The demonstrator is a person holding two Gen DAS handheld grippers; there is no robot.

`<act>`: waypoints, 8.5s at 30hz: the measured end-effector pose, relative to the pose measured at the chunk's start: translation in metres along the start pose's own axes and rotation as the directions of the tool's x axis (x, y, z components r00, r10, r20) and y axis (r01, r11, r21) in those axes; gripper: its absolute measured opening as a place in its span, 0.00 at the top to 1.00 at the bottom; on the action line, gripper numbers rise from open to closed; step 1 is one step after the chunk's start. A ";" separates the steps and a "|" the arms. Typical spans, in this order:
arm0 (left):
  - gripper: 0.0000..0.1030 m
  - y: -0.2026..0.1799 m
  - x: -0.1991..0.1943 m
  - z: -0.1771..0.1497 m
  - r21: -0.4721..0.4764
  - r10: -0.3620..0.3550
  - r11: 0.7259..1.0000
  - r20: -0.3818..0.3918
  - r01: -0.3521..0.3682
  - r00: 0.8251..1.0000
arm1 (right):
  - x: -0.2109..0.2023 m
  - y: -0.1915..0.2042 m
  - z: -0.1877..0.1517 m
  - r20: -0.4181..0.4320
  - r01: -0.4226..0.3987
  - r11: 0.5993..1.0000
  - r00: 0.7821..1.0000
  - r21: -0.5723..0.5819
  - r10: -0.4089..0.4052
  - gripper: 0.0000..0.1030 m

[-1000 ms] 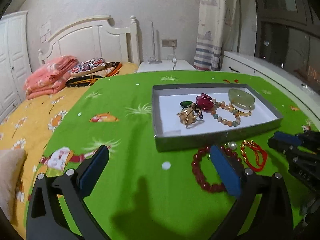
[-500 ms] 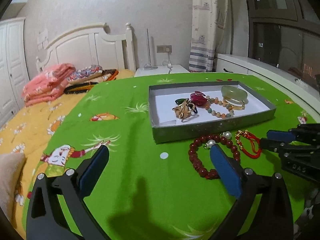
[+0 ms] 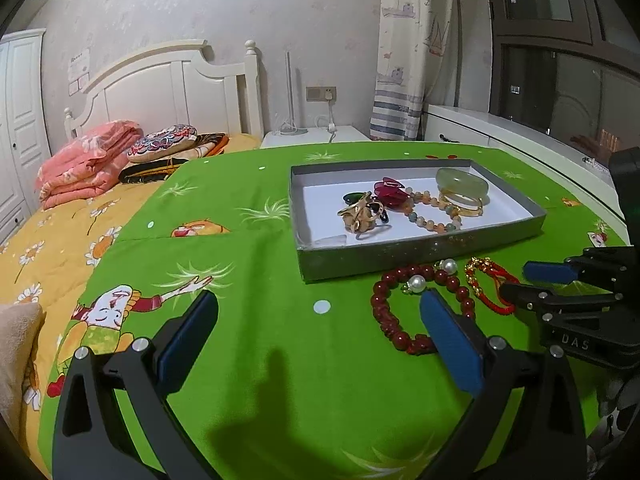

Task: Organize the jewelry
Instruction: 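Grasp the red string bracelet with gold beads with the right tool, then grasp the dark red bead bracelet with the left tool while the right tool holds the red string bracelet, then carry both bracelets over the tray and open both tools, then grasp a loose white pearl on the cover with the right tool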

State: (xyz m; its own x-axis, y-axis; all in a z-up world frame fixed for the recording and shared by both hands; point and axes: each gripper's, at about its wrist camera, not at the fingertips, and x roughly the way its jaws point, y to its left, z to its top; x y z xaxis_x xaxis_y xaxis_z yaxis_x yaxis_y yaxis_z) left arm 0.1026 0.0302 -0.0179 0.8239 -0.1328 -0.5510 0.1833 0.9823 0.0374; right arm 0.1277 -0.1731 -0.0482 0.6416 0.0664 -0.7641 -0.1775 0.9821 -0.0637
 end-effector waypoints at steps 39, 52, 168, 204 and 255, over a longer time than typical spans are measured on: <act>0.05 -0.006 0.002 -0.002 0.048 0.017 0.999 -0.008 -0.016 1.000 | -0.049 -0.010 -0.024 0.282 -0.086 0.996 0.956 0.021 0.076 0.94; 0.05 -0.019 0.012 -0.003 0.114 -0.017 0.993 -0.081 0.026 0.997 | -0.054 -0.033 -0.032 0.319 -0.116 0.988 0.945 0.101 0.078 0.94; 0.91 -0.046 -0.001 0.082 0.063 -0.124 0.991 0.081 0.119 0.989 | -0.055 -0.010 0.044 0.385 -0.056 0.998 0.921 -0.019 0.058 0.94; 0.57 -0.063 0.124 0.130 0.045 0.038 0.998 -0.077 -0.034 0.996 | 0.047 -0.042 0.116 0.201 -0.002 0.995 0.979 0.096 -0.017 0.78; 0.05 0.031 0.007 -0.002 -0.107 -0.009 0.994 -0.089 0.000 0.996 | 0.005 0.027 0.026 0.071 -0.095 0.994 0.993 -0.045 0.098 0.71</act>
State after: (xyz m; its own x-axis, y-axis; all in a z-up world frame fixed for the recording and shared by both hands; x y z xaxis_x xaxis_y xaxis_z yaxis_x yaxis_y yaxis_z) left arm 0.1134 0.0595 -0.0224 0.7712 -0.1295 -0.6233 0.1245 0.9909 -0.0518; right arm 0.1452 -0.1419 -0.0370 0.6721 0.1751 -0.7194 -0.2710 0.9624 -0.0189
